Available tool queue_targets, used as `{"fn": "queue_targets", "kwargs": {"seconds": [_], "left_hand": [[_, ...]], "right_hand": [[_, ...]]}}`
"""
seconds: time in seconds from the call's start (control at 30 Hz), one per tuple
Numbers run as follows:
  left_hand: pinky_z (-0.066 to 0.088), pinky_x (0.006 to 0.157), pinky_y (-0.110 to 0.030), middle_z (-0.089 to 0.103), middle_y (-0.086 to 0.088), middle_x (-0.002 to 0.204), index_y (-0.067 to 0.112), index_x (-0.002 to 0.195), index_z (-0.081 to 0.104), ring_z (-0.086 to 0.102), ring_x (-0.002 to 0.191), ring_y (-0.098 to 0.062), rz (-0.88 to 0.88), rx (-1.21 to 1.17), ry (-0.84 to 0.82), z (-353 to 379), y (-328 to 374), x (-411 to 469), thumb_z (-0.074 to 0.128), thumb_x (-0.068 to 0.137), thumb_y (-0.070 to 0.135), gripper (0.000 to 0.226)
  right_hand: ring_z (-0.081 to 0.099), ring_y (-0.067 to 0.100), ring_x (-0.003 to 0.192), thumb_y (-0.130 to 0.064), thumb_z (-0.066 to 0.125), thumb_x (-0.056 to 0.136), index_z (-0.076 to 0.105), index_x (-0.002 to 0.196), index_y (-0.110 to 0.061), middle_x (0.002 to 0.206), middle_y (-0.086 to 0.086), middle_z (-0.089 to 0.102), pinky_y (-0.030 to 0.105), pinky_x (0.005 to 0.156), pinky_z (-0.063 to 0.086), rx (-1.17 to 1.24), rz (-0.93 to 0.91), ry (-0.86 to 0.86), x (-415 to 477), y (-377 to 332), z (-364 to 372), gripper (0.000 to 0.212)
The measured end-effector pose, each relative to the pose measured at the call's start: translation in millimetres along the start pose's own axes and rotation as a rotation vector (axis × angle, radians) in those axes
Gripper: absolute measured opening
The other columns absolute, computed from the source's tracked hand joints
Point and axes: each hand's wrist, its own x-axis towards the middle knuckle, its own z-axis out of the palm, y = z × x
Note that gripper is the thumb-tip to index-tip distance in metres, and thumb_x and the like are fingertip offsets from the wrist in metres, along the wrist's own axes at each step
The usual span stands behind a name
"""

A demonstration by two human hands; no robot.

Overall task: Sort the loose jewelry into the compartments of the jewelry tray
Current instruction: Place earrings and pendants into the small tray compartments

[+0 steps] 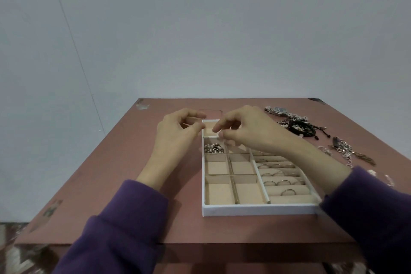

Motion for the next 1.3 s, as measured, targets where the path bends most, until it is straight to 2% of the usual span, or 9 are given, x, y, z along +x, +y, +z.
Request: {"fn": "queue_targets", "kwargs": {"seconds": [0.2,0.37,0.53,0.67,0.8,0.93,1.03,1.13,1.3], "left_hand": [[0.046,0.06,-0.009,0.07,0.005,0.082,0.027,0.086,0.07,0.063,0.077,-0.012,0.084,0.02,-0.092,17,18,-14,0.059,0.082,0.01,0.021],[0.038,0.061,-0.002,0.066,0.013,0.08,0.025,0.088,0.07,0.055,0.079,0.002,0.234,0.081,-0.284,49,47,-37,0.061,0.083,0.012,0.016],[0.04,0.066,-0.005,0.065,0.015,0.076,0.023,0.09,0.072,0.057,0.075,0.002,0.359,0.117,-0.384,91,70,-45,0.061,0.083,0.014,0.015],[0.036,0.063,-0.005,0.064,0.016,0.075,0.025,0.091,0.072,0.052,0.066,0.005,0.401,0.195,-0.473,120,82,-50,0.061,0.082,0.012,0.019],[0.033,0.062,0.002,0.057,0.019,0.079,0.025,0.099,0.071,0.051,0.073,0.001,0.443,0.279,-0.547,140,90,-56,0.061,0.083,0.016,0.02],[0.033,0.061,0.0,0.062,0.013,0.086,0.026,0.103,0.069,0.051,0.077,-0.002,0.471,0.346,-0.58,155,93,-59,0.061,0.084,0.02,0.021],[0.033,0.06,-0.008,0.067,0.009,0.094,0.025,0.103,0.069,0.05,0.078,-0.003,0.465,0.354,-0.575,160,93,-59,0.062,0.084,0.02,0.021],[0.033,0.063,-0.003,0.068,0.009,0.094,0.026,0.102,0.07,0.051,0.078,-0.003,0.465,0.351,-0.555,162,93,-58,0.062,0.084,0.021,0.02],[0.032,0.062,-0.006,0.068,0.009,0.094,0.027,0.101,0.069,0.052,0.08,-0.004,0.455,0.343,-0.557,162,91,-58,0.062,0.084,0.022,0.019]], "right_hand": [[0.055,-0.003,0.066,-0.023,0.064,0.084,0.072,0.089,-0.026,0.077,-0.01,0.066,0.007,0.06,0.04,0.01,0.021,0.042,-29,17,-34,0.011],[0.062,0.005,0.07,-0.019,0.067,0.083,0.074,0.088,-0.028,0.08,-0.003,0.072,0.018,0.066,0.046,0.054,0.102,0.062,-72,54,-80,0.012],[0.052,0.008,0.049,-0.017,0.069,0.082,0.074,0.086,-0.023,0.07,-0.002,0.071,0.033,0.06,0.045,0.02,0.242,-0.088,-115,88,-115,0.009],[0.059,0.005,0.063,-0.014,0.07,0.079,0.074,0.083,-0.024,0.074,0.003,0.071,0.022,0.066,0.045,-0.06,0.299,-0.141,-134,105,-124,0.012],[0.052,-0.001,0.057,-0.006,0.063,0.077,0.074,0.085,-0.022,0.065,-0.004,0.064,0.017,0.061,0.04,-0.088,0.308,-0.145,-143,112,-128,0.021],[0.05,-0.005,0.052,-0.001,0.061,0.075,0.072,0.084,-0.025,0.069,-0.002,0.067,0.012,0.056,0.039,-0.106,0.295,-0.176,-149,114,-133,0.029],[0.049,-0.003,0.055,-0.007,0.067,0.077,0.069,0.08,-0.027,0.069,-0.005,0.063,0.012,0.057,0.039,-0.088,0.279,-0.237,-152,115,-134,0.021],[0.047,0.002,0.058,-0.022,0.075,0.075,0.068,0.073,-0.023,0.066,-0.004,0.062,0.02,0.06,0.038,-0.088,0.253,-0.265,-153,114,-133,0.007],[0.045,0.002,0.055,-0.041,0.079,0.066,0.068,0.072,-0.017,0.062,0.0,0.059,0.021,0.055,0.035,-0.188,0.26,-0.284,-150,112,-128,0.027]]}}
